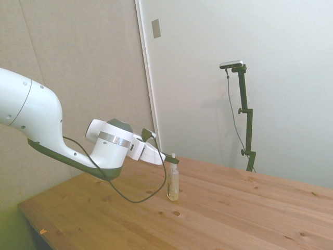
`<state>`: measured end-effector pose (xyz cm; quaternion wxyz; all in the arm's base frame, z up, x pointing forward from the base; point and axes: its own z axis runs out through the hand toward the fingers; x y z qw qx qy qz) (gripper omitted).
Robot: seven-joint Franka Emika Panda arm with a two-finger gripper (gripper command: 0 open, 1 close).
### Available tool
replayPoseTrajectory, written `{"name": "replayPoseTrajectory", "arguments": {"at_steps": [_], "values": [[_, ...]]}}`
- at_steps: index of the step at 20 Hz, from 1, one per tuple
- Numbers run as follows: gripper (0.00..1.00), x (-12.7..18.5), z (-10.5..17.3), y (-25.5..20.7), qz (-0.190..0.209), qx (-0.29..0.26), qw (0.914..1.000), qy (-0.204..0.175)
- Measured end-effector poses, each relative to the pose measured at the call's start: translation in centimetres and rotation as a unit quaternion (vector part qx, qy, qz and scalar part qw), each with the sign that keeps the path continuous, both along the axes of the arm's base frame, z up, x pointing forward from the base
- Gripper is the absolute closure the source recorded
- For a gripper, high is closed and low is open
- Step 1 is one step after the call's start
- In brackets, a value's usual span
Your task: Stand the sanitizer
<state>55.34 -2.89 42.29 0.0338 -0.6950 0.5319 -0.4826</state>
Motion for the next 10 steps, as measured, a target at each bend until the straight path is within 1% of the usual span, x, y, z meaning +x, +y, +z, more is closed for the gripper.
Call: {"name": "replayPoseTrajectory", "arguments": {"at_steps": [3,10], "values": [[0.0,-0.89,-0.06,0.0,0.001,0.001,1.0,-0.002],[0.0,-0.96,-0.05,0.52,0.004,0.004,1.0,-0.002]]}}
